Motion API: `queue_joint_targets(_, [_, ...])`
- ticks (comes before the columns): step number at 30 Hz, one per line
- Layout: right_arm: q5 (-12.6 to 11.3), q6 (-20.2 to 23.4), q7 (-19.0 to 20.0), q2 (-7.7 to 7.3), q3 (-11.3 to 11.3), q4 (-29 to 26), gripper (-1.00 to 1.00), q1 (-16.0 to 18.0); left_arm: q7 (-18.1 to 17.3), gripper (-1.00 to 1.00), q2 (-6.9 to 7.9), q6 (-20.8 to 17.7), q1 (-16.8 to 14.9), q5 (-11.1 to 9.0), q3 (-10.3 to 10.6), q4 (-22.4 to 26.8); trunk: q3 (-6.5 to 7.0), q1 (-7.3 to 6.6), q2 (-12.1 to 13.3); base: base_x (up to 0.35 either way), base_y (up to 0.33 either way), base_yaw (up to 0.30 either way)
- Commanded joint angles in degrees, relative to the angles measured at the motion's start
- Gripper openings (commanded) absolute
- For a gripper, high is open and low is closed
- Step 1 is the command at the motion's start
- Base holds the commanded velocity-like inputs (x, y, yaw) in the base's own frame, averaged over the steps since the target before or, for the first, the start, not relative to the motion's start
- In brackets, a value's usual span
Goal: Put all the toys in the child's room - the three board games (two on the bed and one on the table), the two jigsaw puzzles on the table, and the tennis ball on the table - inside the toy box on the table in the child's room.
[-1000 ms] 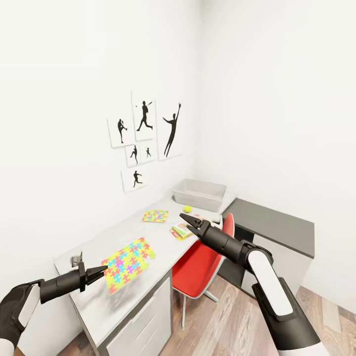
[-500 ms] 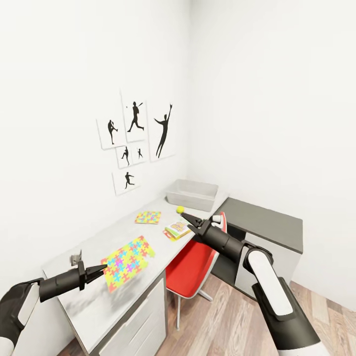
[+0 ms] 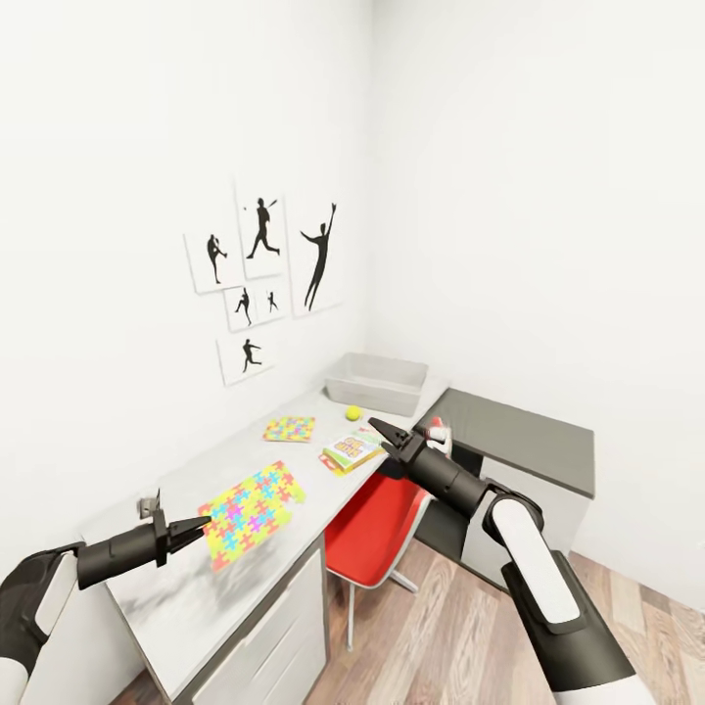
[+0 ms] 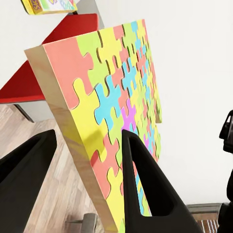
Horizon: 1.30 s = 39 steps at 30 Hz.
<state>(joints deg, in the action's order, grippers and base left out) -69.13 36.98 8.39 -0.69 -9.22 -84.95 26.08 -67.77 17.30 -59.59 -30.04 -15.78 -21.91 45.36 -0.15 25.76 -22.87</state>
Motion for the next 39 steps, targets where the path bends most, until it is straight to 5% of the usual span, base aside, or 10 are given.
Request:
queue_joint_targets(1, [-0.02, 0.14, 0.15, -0.06, 0.0, 0.03, 1.0, 0.03, -0.17, -1.0, 0.0, -0.26, -0.03, 0.07, -0.07, -0.01, -0.1, 0.02, -0.05, 0.0, 0.0, -0.125])
queue_joint_targets(26, [0.09, 0.1, 0.05, -0.19, 0.16, 0.04, 1.0, 0.0, -0.25, -1.0, 1.18, -0.27, -0.1, 0.01, -0.23, -0.01, -2.0, 0.02, -0.05, 0.0, 0.0, -0.135])
queue_joint_targets(39, [0.11, 0.12, 0.05, -0.2, 0.34, 0.14, 1.0, -0.31, -0.21, -1.0, 3.83, -0.26, -0.17, 0.0, -0.33, -0.01, -2.99, 0.02, -0.05, 0.0, 0.0, -0.136])
